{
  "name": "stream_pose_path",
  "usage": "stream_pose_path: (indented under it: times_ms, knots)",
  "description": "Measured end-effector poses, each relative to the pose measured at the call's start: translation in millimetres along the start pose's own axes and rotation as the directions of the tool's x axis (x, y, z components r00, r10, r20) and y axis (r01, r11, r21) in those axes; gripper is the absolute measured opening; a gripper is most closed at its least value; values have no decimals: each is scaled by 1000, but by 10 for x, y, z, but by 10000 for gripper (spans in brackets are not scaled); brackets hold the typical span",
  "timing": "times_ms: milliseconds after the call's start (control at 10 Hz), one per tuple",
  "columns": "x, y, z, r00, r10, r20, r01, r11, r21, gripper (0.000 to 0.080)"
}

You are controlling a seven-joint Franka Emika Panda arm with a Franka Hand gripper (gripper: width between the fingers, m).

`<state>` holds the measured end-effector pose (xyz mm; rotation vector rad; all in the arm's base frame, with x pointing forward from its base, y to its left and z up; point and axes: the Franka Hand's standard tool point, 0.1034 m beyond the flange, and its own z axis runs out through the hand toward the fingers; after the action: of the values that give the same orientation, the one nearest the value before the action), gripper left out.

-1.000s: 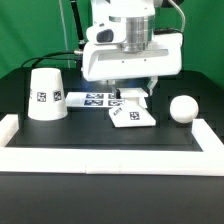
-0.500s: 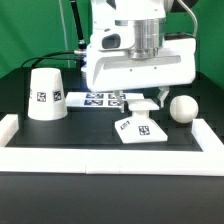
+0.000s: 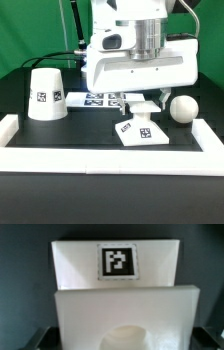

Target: Assemble lamp

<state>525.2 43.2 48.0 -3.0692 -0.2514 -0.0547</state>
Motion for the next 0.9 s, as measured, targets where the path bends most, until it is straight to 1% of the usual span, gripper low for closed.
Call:
stream_pose_path:
  times_ms: [100,200,400,500,700,900]
  knots:
    - [5,-14,5,1000,14,0,-14,1000,1,534]
    - [71,-71,9,999,48,-5,-48,999,3,534]
    - [348,-159,21,999,33,-31,-32,999,8,534]
    - [445,-201,27,998,36,-42,-35,999,10,534]
    - [678,-331,38,996,54,-68,-53,998,16,534]
    - [818,-417,46,994,68,-84,-66,998,21,534]
